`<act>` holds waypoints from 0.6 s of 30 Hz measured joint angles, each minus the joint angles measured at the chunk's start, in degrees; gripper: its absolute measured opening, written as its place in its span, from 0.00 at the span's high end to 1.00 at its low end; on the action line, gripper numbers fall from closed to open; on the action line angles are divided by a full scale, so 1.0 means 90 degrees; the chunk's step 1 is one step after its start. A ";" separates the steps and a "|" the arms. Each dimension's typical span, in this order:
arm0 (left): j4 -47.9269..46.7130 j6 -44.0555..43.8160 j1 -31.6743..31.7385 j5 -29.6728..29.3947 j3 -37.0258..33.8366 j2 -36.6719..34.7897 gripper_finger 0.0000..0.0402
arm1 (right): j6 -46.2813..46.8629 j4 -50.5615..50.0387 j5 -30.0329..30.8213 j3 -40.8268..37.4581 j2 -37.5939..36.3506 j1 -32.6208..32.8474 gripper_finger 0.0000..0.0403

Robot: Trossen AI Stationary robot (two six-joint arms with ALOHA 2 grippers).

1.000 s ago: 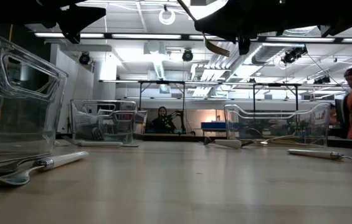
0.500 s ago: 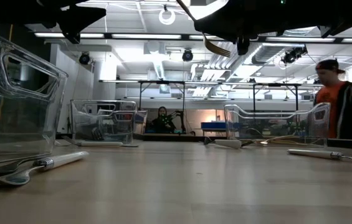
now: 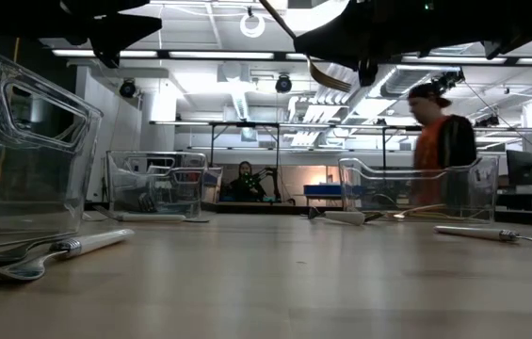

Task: Sort silverware by color (type)
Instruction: Put the gold fork into the top right transparent bin

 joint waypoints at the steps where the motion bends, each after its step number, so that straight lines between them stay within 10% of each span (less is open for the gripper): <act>1: -0.0002 0.0000 0.0000 0.0000 0.0000 0.0002 0.47 | -0.0001 -0.0022 -0.0006 0.0000 0.0000 0.0000 0.99; 18: -0.0005 0.0000 0.0000 0.0005 0.0000 0.0002 0.47 | 0.0000 -0.0043 -0.0015 0.0000 0.0000 0.0000 0.99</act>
